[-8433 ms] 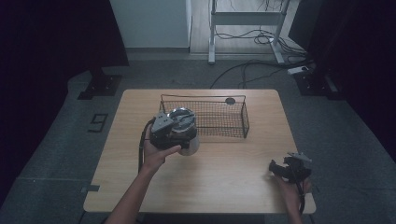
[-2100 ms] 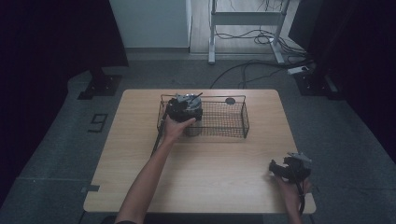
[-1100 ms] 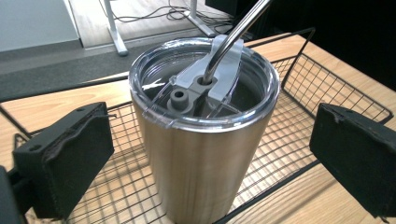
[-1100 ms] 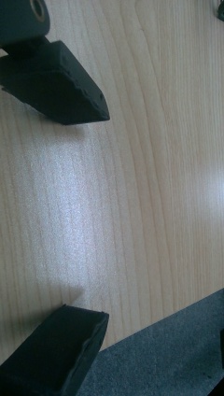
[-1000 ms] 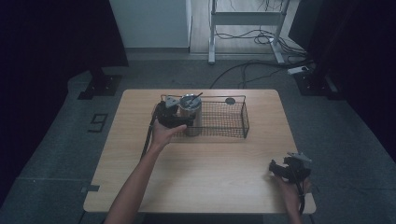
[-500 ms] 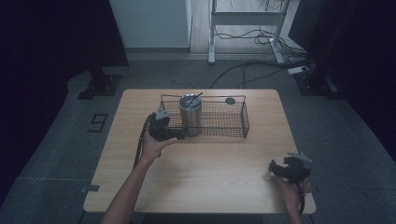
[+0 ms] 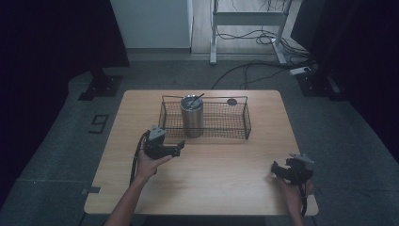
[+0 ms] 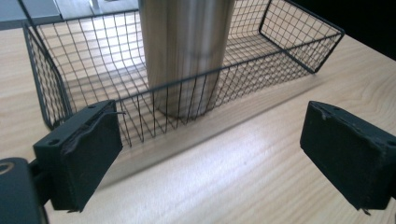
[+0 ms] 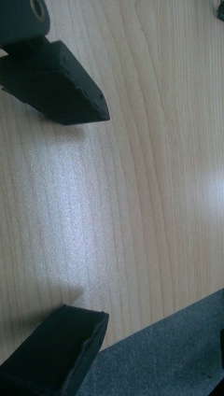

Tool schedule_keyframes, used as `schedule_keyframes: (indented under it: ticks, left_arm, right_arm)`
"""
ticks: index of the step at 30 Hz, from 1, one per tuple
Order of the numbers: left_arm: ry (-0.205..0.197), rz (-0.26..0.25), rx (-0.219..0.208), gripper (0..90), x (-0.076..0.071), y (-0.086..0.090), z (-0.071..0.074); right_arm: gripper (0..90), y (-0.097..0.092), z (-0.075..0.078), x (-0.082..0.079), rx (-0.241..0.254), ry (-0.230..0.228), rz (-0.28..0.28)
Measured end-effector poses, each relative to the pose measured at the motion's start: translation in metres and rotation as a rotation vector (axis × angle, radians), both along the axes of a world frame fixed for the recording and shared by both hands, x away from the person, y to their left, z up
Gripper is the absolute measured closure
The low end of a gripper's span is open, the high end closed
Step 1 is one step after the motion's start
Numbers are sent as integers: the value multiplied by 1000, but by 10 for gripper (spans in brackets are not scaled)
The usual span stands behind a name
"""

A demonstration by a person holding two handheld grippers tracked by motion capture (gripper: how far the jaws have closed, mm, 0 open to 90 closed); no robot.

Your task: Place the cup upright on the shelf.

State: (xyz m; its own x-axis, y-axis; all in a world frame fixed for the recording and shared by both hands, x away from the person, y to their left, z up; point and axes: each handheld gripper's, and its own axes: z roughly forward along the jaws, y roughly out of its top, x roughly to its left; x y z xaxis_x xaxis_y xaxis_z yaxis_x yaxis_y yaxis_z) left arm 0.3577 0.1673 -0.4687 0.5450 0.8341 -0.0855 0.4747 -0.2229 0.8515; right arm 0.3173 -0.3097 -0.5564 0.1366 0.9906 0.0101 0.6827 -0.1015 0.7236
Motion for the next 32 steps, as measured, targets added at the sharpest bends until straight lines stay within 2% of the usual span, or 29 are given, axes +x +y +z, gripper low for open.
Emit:
schedule_keyframes:
  ticks: [6,8,10,15,19,22,26,29,32]
  left_arm:
    - [5,-27,15,68,-23,6,-12]
    - [8,-28,15,67,-26,7,-14]
    - [13,-27,16,68,-33,11,-21]
    - [52,-14,8,69,-39,20,-35]
    - [80,-15,-7,78,-41,24,-40]
    - [79,-19,-8,79,-41,23,-41]
    - [92,-17,13,80,-42,20,-45]
    - [111,-10,53,81,-42,16,-48]
    - [111,-12,59,76,-43,14,-48]
  right_arm:
    - [46,0,0,0,0,0,0]
    - [46,0,0,0,0,0,0]
    - [46,0,0,0,0,0,0]
    - [46,0,0,0,0,0,0]
    - [46,0,0,0,0,0,0]
    - [46,0,0,0,0,0,0]
    - [46,0,0,0,0,0,0]
    - [46,0,0,0,0,0,0]
    - [46,0,0,0,1,0,0]
